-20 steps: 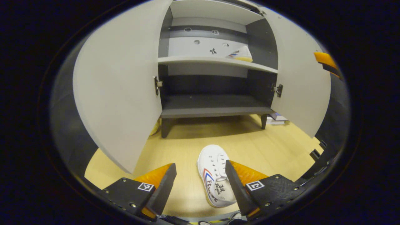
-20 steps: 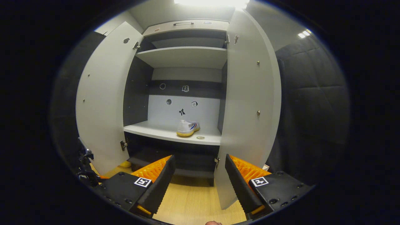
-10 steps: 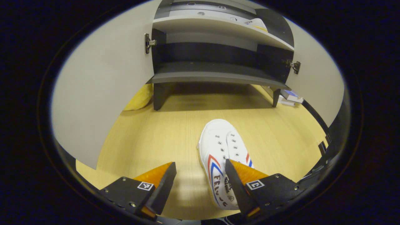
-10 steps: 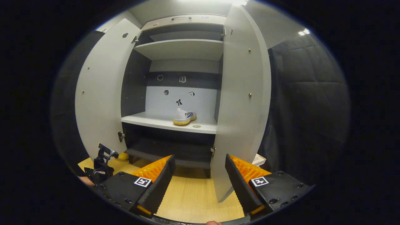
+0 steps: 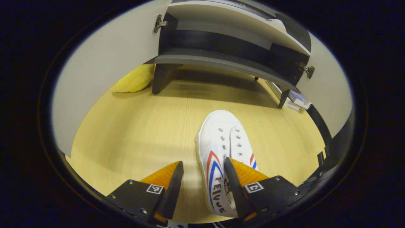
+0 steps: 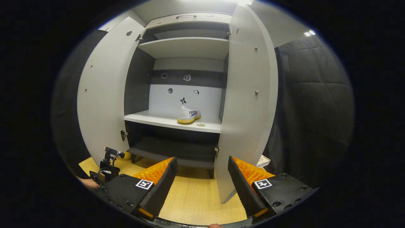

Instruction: Grab one shoe with the right hand and put it into the shoe cabinet, grab the other shoe with the left hand and put it into the shoe cabinet; then close the right door with the right hand and the left door with the left hand.

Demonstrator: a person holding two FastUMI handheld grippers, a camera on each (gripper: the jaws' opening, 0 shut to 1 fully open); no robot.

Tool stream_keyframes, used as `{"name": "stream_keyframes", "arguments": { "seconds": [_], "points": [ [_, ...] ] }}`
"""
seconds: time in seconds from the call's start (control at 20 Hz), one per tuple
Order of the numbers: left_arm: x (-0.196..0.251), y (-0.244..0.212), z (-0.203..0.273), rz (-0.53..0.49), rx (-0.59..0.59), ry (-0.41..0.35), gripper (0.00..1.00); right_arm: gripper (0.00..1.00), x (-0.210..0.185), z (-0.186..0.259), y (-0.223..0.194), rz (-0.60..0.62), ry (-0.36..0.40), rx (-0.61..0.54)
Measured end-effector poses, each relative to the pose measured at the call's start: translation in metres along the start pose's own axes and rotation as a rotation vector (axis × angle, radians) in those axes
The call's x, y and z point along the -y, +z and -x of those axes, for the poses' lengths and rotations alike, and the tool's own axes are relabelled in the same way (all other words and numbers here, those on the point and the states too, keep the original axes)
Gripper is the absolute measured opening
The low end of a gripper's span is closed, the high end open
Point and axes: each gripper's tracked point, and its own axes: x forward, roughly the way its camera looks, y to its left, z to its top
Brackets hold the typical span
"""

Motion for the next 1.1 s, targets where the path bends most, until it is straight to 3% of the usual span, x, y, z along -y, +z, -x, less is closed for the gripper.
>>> {"name": "stream_keyframes", "arguments": {
  "seconds": [0.1, 0.35, 0.5, 0.8, 1.1],
  "points": [
    [0.002, 0.000, -0.003, 0.020, -0.009, 0.001, 0.44, 1.00, -0.004, 0.000, -0.005, -0.004, 0.013, -0.008],
    [0.001, 0.000, -0.001, 0.008, -0.013, 0.036, 0.26, 1.00, -0.005, -0.003, -0.009, 0.028, 0.028, -0.001],
    [0.000, 0.004, 0.001, 0.028, -0.011, 0.044, 0.04, 1.00, -0.010, -0.002, -0.009, 0.034, 0.060, 0.004],
    [0.008, 0.025, 0.011, -0.042, 0.068, 0.082, 0.02, 1.00, -0.014, -0.007, -0.005, 0.059, 0.117, 0.025],
    [0.015, 0.058, 0.049, -0.050, 0.172, 0.069, 0.02, 1.00, -0.015, -0.009, -0.003, 0.060, 0.181, 0.047]
  ]
}}
